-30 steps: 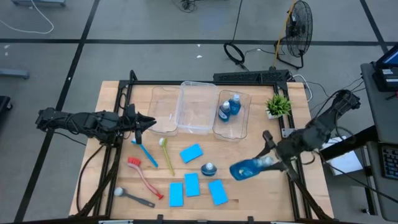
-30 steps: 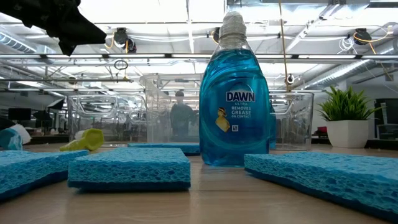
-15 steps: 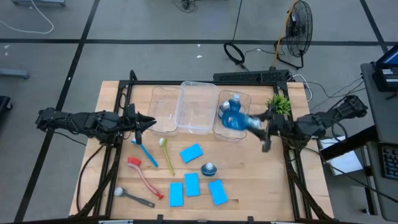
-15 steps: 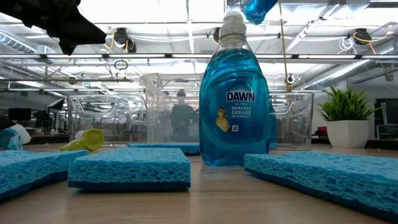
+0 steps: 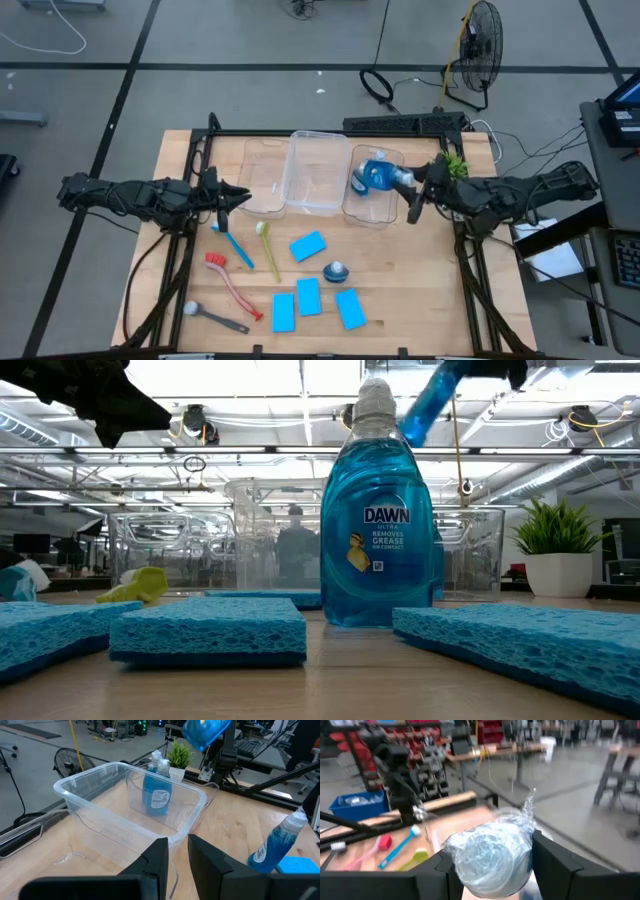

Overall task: Pick & Place Kitchen Sink Supplies
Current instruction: Put the blue dish soap into the right transparent bin

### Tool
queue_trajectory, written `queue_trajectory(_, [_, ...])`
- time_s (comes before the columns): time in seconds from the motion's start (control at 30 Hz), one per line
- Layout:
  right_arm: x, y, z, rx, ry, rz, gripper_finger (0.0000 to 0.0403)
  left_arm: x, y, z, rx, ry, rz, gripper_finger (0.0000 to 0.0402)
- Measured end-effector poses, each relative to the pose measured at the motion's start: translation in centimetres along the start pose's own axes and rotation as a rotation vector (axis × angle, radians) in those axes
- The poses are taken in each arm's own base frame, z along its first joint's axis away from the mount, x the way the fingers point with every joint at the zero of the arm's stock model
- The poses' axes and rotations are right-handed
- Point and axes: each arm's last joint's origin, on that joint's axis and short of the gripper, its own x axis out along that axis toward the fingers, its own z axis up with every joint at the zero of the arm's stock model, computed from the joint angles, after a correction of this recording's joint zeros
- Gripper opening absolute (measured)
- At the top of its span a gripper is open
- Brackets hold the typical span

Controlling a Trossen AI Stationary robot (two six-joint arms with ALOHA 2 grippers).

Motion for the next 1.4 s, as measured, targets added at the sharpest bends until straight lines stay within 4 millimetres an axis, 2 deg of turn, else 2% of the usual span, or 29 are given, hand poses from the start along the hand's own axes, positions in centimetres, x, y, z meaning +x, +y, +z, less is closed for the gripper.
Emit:
queue_trajectory(0.17, [-0.6,-0.5,0.3,0.07,0.115,-0.044,0.0173,0.0,0.0,0.0,0.001,-0.002,0.009,0.0077])
queue_trajectory(0.3, [-0.2,-0.5,0.1,0.104,0.172,-0.074,0.0173,0.0,0.1,0.0,0.007,-0.013,0.046,0.0077])
queue_trajectory(0.53, [2.2,-0.8,-1.6,0.133,0.339,-0.131,0.0173,0.0,0.0,0.6,0.068,-0.07,0.047,0.0077])
queue_trajectory(0.77, [4.1,-2.0,-2.3,0.118,0.416,-0.203,0.0173,-0.1,-0.1,1.0,0.114,-0.103,0.041,0.0077])
queue_trajectory(0.9, [5.0,-2.7,-3.3,0.118,0.503,-0.236,0.0173,-0.1,-0.1,1.0,0.119,-0.103,0.042,0.0077])
queue_trajectory(1.2, [7.6,-3.3,-5.2,0.11,0.571,-0.249,0.0173,0.0,-0.1,1.0,0.173,-0.102,0.044,0.0077])
queue_trajectory(1.4, [8.6,-4.1,-7.2,0.132,0.619,-0.254,0.0173,0.0,-0.1,1.0,0.187,-0.102,0.044,0.0077])
